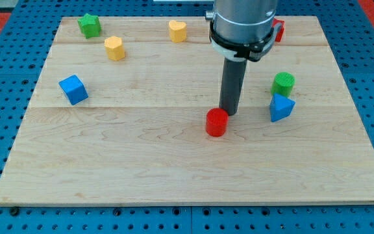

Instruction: Slide the red circle towards the bottom right

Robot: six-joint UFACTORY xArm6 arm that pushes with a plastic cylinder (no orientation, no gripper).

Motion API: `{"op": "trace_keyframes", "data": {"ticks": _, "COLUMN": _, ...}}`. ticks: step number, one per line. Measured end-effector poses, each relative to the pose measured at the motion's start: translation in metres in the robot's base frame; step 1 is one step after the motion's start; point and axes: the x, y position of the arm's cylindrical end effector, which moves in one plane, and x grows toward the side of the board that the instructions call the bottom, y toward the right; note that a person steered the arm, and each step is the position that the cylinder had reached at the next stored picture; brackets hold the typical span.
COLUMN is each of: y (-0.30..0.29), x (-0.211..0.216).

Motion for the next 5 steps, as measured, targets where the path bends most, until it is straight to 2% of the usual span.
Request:
{"op": "trace_keyframes", "data": {"ticks": 3, "y": -0.085, "x": 0.011}}
{"op": "trace_keyframes", "data": {"ticks": 4, "y": -0.082, "x": 0.026}}
{"op": "trace_keyframes", "data": {"ticks": 5, "y": -0.022, "x": 0.035}}
